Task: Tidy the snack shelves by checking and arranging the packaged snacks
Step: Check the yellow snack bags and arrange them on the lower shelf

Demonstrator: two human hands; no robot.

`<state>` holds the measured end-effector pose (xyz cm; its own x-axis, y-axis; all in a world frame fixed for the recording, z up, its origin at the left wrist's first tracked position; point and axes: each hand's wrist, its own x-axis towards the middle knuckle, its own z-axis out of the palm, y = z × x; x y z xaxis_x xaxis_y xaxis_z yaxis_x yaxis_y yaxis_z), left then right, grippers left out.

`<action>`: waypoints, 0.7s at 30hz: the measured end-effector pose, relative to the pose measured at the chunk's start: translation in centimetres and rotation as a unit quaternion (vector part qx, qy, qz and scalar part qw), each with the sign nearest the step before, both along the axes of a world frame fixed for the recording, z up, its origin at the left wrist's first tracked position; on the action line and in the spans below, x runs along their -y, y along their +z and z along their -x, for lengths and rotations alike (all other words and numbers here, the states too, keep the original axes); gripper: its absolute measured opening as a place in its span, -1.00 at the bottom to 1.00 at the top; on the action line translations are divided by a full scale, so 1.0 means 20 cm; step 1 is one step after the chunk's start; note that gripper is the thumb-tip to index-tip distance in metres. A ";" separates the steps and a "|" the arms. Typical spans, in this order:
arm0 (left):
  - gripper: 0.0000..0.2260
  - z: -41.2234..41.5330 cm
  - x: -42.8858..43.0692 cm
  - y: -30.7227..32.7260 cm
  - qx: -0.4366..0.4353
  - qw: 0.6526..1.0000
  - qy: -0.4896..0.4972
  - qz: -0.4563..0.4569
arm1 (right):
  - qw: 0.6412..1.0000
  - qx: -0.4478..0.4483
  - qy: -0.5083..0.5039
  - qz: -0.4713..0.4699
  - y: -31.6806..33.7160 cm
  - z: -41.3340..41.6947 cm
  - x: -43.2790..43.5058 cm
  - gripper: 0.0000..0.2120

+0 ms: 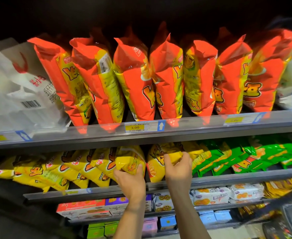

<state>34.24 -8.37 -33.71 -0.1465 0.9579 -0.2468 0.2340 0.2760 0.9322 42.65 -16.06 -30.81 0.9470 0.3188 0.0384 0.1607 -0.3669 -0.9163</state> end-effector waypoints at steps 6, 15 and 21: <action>-0.33 0.04 0.02 0.00 0.013 1.000 -0.017 0.009 | 1.000 0.002 0.000 -0.025 0.06 0.01 0.08 -0.42; -0.22 0.14 0.15 0.07 0.031 0.999 -0.032 0.008 | 0.998 -0.004 -0.002 -0.069 0.19 -0.05 0.30 -0.51; -0.18 0.20 0.30 0.21 0.038 0.997 -0.058 -0.021 | 0.993 -0.026 0.058 -0.101 0.24 -0.12 0.57 -0.63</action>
<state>30.19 -14.44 -29.52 -0.0171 0.9771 -0.2119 0.1893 0.2113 0.9589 45.12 -27.37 -26.10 0.9072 0.4159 0.0636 0.1406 -0.1572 -0.9775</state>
